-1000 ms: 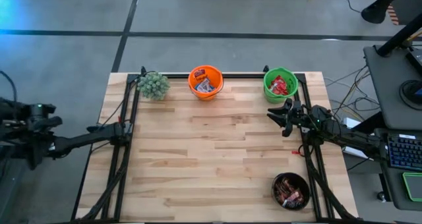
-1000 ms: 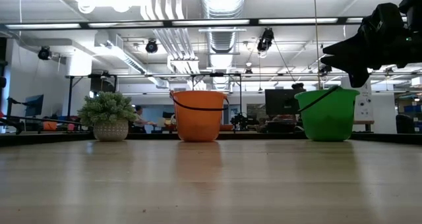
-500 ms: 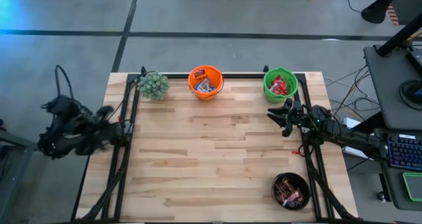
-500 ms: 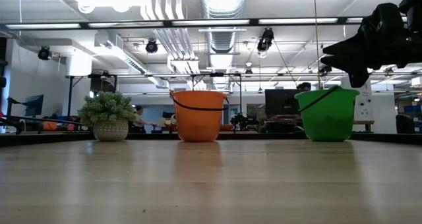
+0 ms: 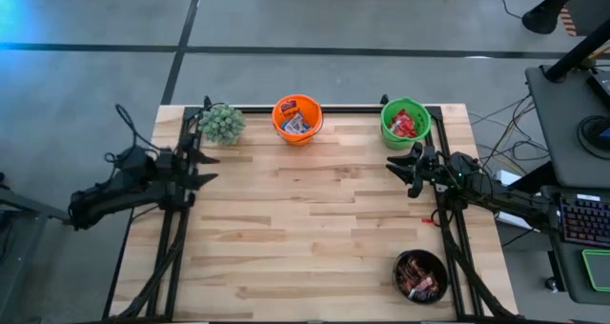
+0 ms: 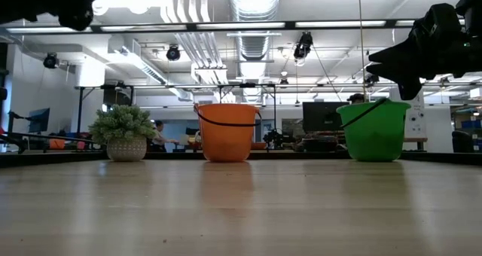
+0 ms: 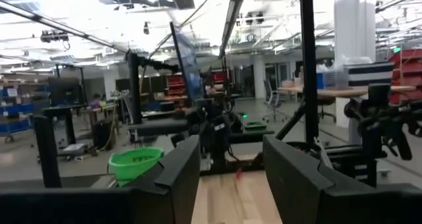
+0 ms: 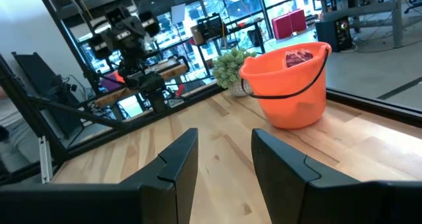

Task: Sort candy
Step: Return to Home Position

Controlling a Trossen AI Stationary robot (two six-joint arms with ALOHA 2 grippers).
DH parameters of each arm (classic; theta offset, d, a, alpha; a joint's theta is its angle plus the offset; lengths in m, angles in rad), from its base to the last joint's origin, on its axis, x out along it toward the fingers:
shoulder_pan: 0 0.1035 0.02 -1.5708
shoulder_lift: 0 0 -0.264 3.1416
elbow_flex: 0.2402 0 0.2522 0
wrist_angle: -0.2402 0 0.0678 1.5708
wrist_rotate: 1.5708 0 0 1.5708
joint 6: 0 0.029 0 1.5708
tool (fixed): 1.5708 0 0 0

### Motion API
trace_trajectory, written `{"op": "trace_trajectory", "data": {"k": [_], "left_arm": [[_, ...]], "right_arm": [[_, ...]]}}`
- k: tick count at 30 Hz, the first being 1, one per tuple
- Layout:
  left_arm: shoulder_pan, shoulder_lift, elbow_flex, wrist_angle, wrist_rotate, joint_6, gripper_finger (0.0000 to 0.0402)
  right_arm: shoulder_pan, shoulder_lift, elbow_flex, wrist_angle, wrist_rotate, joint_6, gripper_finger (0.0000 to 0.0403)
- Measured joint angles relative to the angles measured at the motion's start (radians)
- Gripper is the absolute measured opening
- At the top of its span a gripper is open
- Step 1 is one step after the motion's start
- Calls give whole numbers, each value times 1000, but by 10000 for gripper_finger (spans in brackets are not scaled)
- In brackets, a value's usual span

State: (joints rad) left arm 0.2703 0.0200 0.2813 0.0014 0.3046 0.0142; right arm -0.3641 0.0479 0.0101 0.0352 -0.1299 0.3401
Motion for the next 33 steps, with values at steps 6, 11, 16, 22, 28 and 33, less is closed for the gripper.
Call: {"op": "trace_trajectory", "data": {"k": [6,11,16,22,28,33], "left_arm": [[0,0,-114,64,0,-1,149],[0,0,-190,174,-13,-31,149],[0,0,-242,238,-95,-48,149],[0,0,-269,253,-238,-75,149],[0,0,-271,187,-252,-77,149],[0,0,-271,123,-252,-77,149]], "right_arm": [[0,0,0,0,0,0,132],[0,0,0,0,0,0,132],[0,0,0,0,0,0,132],[0,0,0,0,0,0,132],[0,0,0,0,0,0,132],[0,0,0,0,0,0,132]]}}
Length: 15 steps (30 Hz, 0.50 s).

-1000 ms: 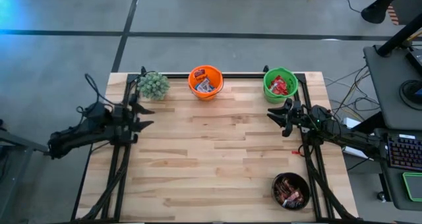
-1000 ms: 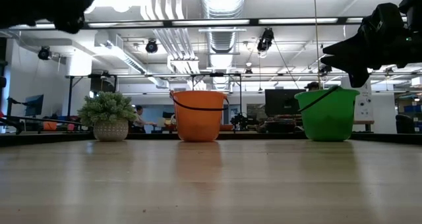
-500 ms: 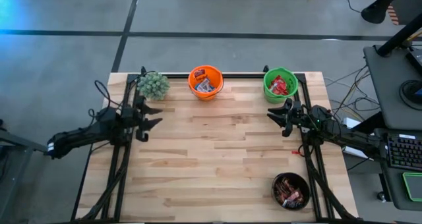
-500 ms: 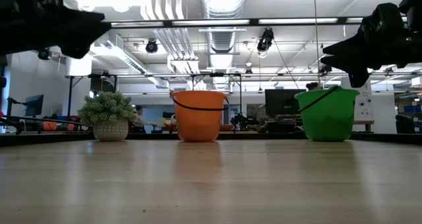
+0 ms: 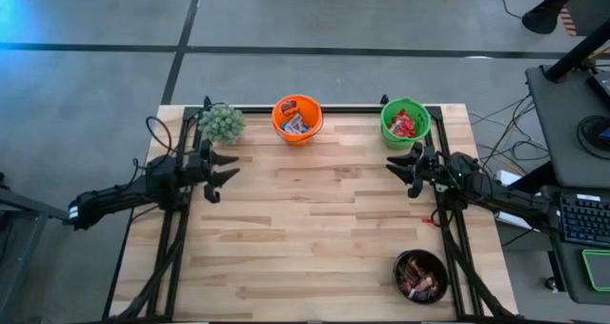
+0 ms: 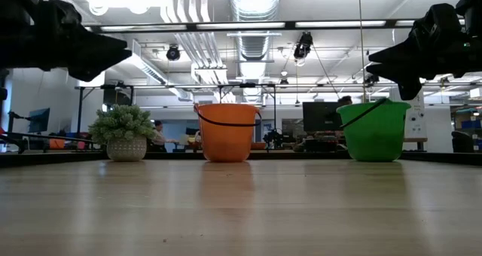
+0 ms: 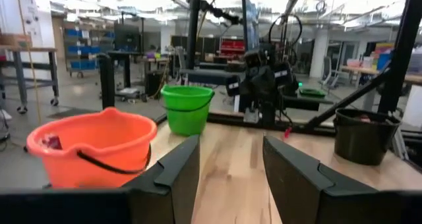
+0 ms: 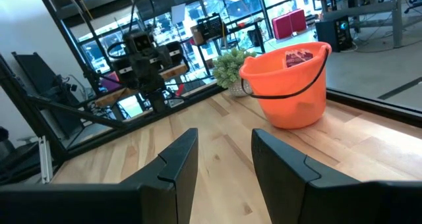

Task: Sort candy
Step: Return to Home Position

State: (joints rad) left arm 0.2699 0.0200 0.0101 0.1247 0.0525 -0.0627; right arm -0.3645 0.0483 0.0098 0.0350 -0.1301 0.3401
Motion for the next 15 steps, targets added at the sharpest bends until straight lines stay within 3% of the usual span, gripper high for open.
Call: {"op": "trace_trajectory", "data": {"k": [15], "left_arm": [[0,49,0,-104,-32,-29,149]], "right_arm": [[0,0,0,0,0,0,132]]}}
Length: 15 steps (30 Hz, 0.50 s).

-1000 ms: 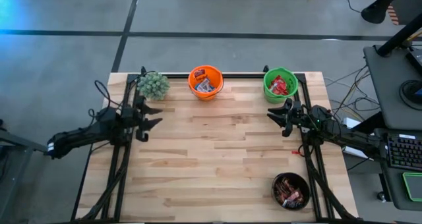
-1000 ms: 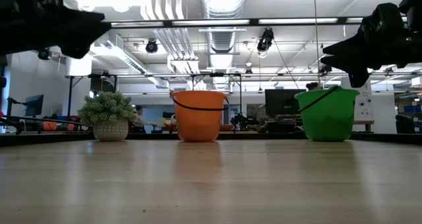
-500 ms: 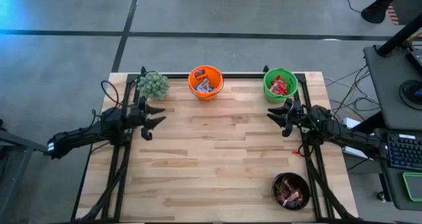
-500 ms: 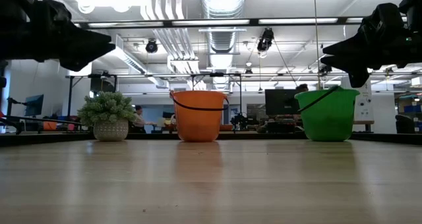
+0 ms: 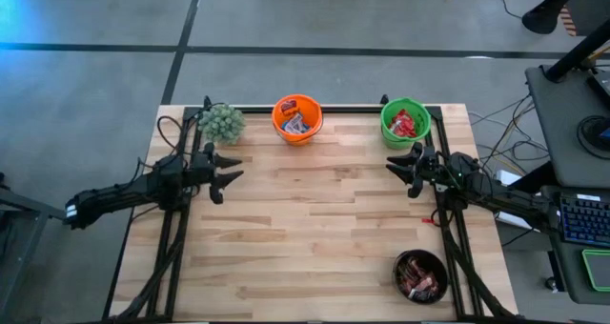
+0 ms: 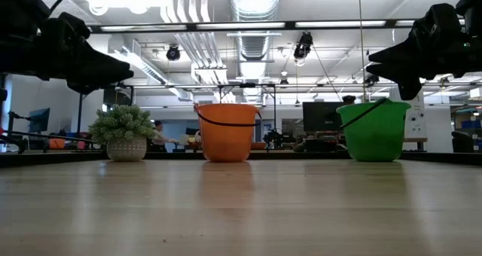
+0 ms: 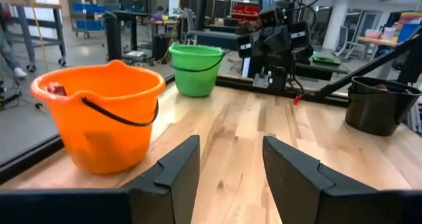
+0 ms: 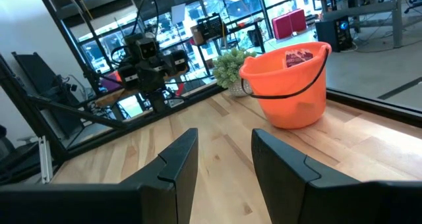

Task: Sort candy
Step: Return to Home Position

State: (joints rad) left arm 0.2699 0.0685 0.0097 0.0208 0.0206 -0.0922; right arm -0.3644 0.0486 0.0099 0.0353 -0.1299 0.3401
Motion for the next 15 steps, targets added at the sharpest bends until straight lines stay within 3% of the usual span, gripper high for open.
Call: {"op": "trace_trajectory", "data": {"k": [15], "left_arm": [[0,31,1,2,-3,4,149]], "right_arm": [[0,0,0,0,0,0,132]]}}
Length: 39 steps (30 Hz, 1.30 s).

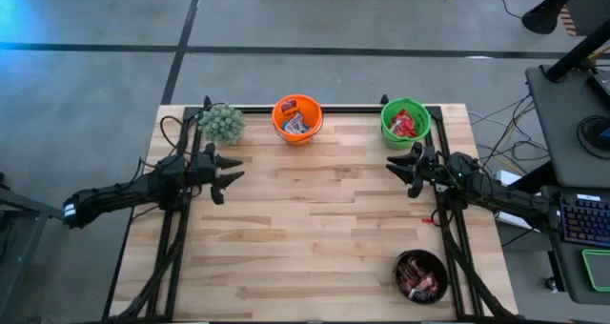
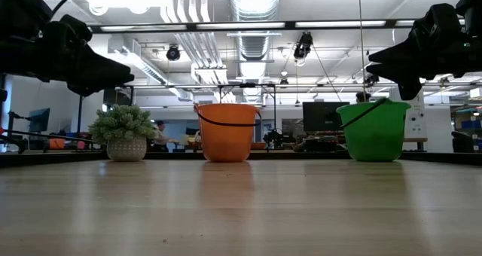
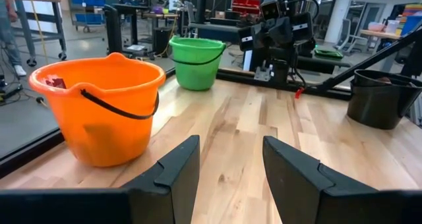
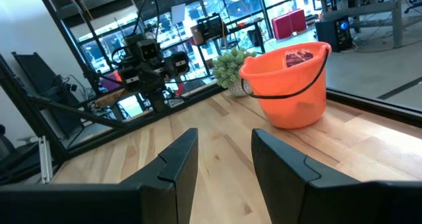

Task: Sort candy
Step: Return to Home Position

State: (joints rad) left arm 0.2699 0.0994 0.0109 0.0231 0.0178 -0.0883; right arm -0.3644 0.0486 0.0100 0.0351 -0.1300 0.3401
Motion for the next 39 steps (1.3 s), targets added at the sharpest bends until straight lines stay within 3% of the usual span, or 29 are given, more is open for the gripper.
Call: {"op": "trace_trajectory", "data": {"k": [39], "left_arm": [[0,5,26,-1,0,0,149]], "right_arm": [[0,0,0,0,0,0,132]]}}
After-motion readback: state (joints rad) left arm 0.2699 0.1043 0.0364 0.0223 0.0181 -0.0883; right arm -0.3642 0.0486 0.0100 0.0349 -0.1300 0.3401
